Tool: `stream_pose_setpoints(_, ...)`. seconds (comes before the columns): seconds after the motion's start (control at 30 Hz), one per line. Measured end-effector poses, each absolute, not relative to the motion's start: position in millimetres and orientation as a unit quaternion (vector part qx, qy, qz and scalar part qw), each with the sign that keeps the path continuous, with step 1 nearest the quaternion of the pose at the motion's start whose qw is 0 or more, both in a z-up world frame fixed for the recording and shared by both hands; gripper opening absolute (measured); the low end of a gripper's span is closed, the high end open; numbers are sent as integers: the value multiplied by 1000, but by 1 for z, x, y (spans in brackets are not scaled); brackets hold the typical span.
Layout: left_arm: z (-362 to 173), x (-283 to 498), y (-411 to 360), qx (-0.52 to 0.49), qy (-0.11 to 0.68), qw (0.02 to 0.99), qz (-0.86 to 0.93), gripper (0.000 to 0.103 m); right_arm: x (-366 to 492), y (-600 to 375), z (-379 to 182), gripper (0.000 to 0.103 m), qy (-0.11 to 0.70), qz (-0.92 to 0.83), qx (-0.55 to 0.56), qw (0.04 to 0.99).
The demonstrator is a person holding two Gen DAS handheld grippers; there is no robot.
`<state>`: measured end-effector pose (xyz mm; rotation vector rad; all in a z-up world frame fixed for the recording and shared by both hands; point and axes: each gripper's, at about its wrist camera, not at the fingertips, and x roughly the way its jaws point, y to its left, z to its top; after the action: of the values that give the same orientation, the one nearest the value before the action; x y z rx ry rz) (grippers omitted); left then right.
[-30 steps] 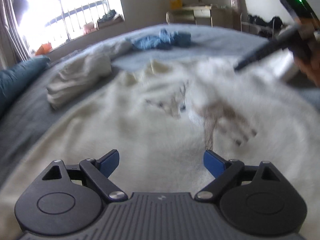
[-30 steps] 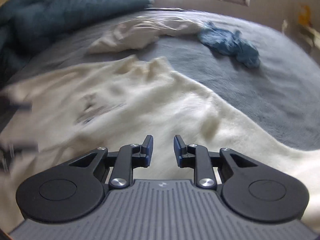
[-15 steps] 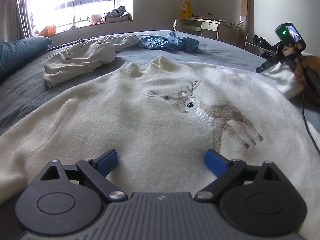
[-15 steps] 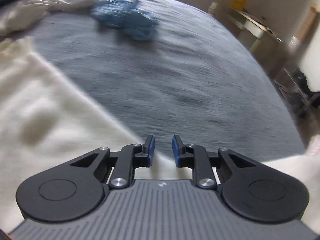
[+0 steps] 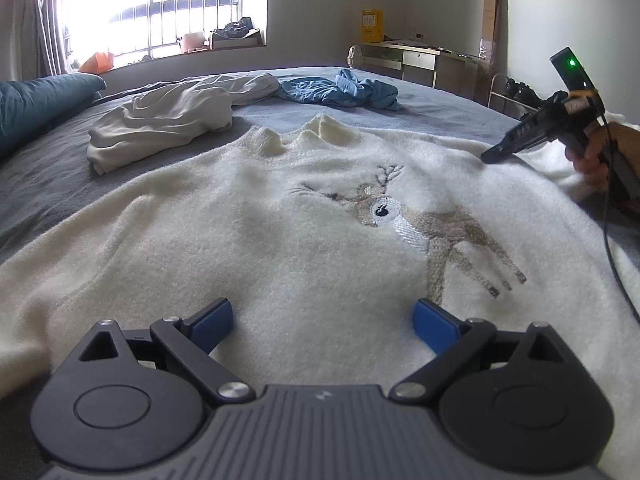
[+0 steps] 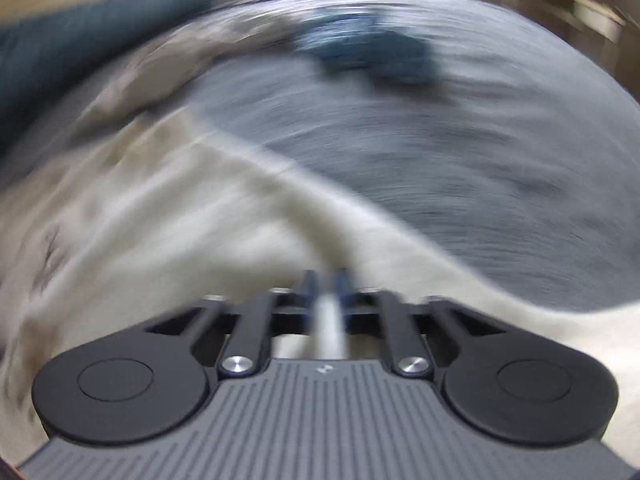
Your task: Fold clothes
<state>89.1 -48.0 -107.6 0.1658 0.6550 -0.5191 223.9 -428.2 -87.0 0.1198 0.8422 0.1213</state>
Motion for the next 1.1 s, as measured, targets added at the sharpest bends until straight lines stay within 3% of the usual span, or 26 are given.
stream_pose_setpoints(0.2,-108,89,-49,81,316,911,-252,98,202,-398,-60,5,374,131,46,917)
stream_pose_setpoints(0.33,-108,88,-48,81,315,912,-251,98,241,-375,-96,1,416,96,-44,903)
stream_pose_setpoints(0.43,-108,87,-46,79,314,912,-252,98,255,-399,-88,0,401,37,10,915)
stream_pose_setpoints(0.47,-108,88,-45,76,314,912,-254,99,252,-400,-80,5,392,35,20,919)
stream_pose_setpoints(0.67,-109,87,-44,69,311,913,-255,99,224,-312,-74,4,405,245,-54,879)
stream_pose_setpoints(0.73,-109,86,-44,70,310,914,-254,99,238,-296,-94,5,419,200,-122,877)
stream_pose_setpoints(0.83,-109,87,-41,63,310,913,-256,99,238,-300,-81,2,403,193,-104,888)
stream_pose_setpoints(0.87,-109,88,-40,59,311,913,-258,99,238,-301,-77,8,398,191,-98,892)
stream_pose_setpoints(0.97,-109,89,-37,49,311,913,-262,100,238,-304,-65,9,383,189,-80,901)
stream_pose_setpoints(1.1,-110,88,-39,51,309,914,-259,100,221,-262,-92,10,422,296,-139,845)
